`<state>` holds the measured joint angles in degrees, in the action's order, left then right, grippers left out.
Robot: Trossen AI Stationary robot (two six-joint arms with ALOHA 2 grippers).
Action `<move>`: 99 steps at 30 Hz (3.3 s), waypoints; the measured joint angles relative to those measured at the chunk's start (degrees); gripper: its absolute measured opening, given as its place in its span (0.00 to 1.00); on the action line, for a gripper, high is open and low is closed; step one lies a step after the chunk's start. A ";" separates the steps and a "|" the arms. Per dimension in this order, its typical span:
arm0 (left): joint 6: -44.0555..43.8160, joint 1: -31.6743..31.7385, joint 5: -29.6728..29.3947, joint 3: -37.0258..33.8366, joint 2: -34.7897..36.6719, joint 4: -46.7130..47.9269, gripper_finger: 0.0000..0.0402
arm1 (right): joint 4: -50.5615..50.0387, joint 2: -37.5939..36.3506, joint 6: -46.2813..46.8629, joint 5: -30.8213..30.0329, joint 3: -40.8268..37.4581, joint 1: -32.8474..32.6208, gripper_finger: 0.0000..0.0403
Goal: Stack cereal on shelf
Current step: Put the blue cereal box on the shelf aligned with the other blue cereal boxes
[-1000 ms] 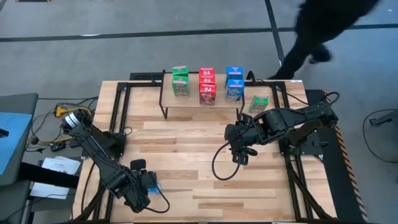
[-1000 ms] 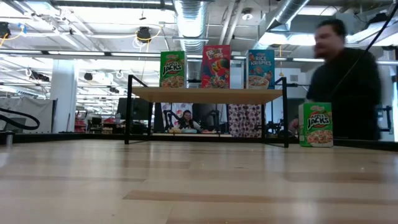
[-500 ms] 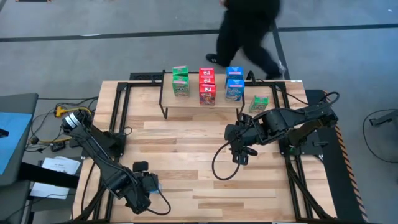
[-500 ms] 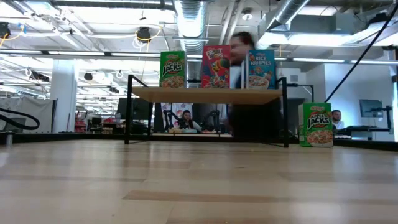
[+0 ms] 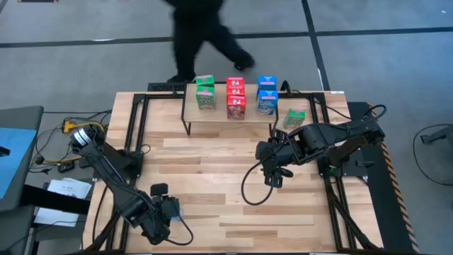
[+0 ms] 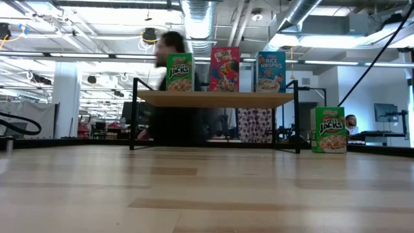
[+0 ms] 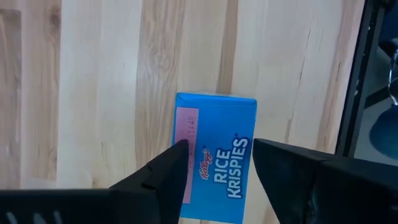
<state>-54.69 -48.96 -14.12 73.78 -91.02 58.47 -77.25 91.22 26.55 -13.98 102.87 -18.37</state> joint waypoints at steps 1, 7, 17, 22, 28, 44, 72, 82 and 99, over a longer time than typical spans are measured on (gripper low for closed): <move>0.04 -0.10 -0.13 -0.02 0.00 -0.02 0.42 | 0.02 0.00 0.00 -0.02 0.00 0.00 0.77; 1.36 -0.34 -0.18 -0.02 -0.02 -0.67 0.31 | 0.01 0.00 0.00 -0.02 0.00 0.00 0.77; 2.85 -0.53 -1.80 -0.07 -0.07 -2.35 0.19 | 0.04 0.00 0.00 -0.02 0.00 0.00 0.77; 3.70 -0.52 -3.51 -0.07 -0.11 -3.17 0.14 | 0.04 0.00 -0.01 -0.02 0.00 0.00 0.77; 5.65 0.16 -7.07 -0.09 -0.11 -3.59 0.08 | 0.04 0.00 0.00 -0.03 0.00 0.00 0.77; 12.72 6.11 -2.58 3.89 -0.11 -4.14 0.06 | 0.00 0.00 0.00 -0.02 0.00 0.00 0.77; -11.02 -2.24 4.84 -3.47 -1.95 3.91 0.06 | 0.15 0.00 -0.02 -0.02 0.00 0.02 0.77; -6.84 1.77 3.75 -8.61 -1.95 -6.34 0.06 | 0.13 0.00 -0.02 -0.02 0.00 0.02 0.77; 9.93 12.75 -3.00 -8.76 -1.92 -18.48 0.06 | 0.13 0.02 -0.02 0.00 0.00 0.02 0.77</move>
<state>-44.76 -36.21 -17.12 65.01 -92.95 39.99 -77.12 91.24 26.52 -13.98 102.87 -18.35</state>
